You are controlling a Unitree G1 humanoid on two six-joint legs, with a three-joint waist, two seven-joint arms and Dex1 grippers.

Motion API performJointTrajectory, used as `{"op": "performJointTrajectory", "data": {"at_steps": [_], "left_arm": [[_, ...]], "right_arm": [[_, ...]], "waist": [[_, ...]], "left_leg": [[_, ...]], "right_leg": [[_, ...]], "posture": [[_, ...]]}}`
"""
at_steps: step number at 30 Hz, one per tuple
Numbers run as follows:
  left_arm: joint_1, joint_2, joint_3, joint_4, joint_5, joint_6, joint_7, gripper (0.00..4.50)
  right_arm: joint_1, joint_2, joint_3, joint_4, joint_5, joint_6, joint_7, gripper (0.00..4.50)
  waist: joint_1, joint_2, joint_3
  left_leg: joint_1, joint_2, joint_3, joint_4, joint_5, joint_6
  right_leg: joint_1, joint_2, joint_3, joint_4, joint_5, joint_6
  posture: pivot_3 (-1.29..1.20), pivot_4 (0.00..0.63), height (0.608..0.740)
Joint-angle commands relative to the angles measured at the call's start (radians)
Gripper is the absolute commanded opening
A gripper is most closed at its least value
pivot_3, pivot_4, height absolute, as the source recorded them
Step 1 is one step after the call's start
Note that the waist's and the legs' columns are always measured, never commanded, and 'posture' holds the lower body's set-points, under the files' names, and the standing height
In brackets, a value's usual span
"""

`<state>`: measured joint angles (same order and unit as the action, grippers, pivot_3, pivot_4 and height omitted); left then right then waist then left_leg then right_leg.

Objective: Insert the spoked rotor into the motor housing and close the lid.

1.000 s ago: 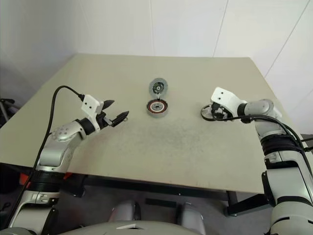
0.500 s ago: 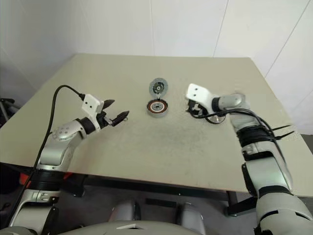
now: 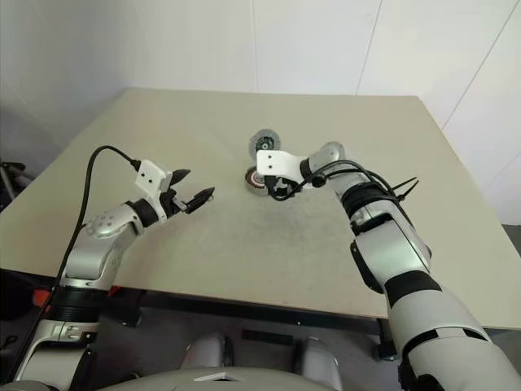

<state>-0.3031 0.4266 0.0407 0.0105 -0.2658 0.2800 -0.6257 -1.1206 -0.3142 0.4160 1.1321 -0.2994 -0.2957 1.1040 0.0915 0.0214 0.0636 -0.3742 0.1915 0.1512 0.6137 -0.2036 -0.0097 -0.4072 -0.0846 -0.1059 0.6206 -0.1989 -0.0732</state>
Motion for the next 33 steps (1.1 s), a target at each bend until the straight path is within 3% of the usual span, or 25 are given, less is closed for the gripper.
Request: {"op": "performJointTrajectory", "data": {"at_steps": [1, 16, 24, 33], "left_arm": [[0.000, 0.004, 0.021, -0.053, -0.011, -0.001, 0.010, 4.50], [0.037, 0.010, 0.029, -0.102, -0.013, 0.017, 0.037, 4.50], [0.039, 0.012, 0.032, -0.102, -0.008, 0.013, 0.043, 4.50], [0.036, 0.011, 0.029, -0.097, -0.007, 0.011, 0.047, 4.50]], "right_arm": [[-0.069, 0.039, 0.014, 0.074, -0.042, -0.035, -0.052, 2.01], [-0.111, 0.103, 0.063, 0.208, -0.190, -0.020, -0.154, 2.01], [-0.112, 0.112, 0.086, 0.216, -0.228, -0.017, -0.178, 0.04], [-0.107, 0.101, 0.064, 0.216, -0.216, -0.004, -0.200, 0.04]], "waist": [[-0.001, 0.000, 0.000], [-0.011, 0.000, 0.000], [-0.020, 0.000, 0.000], [-0.020, 0.000, 0.000]], "left_leg": [[0.000, 0.000, 0.000, 0.000, 0.000, 0.000], [0.002, 0.000, 0.000, 0.000, 0.000, -0.001], [0.003, 0.000, 0.000, 0.000, 0.000, -0.001], [0.004, 0.000, 0.000, 0.000, 0.001, -0.001]], "right_leg": [[0.000, 0.000, 0.000, 0.000, 0.000, 0.000], [0.001, 0.000, 0.001, 0.002, 0.000, 0.000], [0.002, 0.000, 0.001, 0.002, 0.000, -0.001], [0.002, 0.000, 0.001, 0.003, 0.000, -0.001]], "posture": [[0.00, 0.000, 0.740], [0.00, 0.000, 0.740], [0.00, 0.000, 0.740], [0.00, 0.000, 0.740]]}}
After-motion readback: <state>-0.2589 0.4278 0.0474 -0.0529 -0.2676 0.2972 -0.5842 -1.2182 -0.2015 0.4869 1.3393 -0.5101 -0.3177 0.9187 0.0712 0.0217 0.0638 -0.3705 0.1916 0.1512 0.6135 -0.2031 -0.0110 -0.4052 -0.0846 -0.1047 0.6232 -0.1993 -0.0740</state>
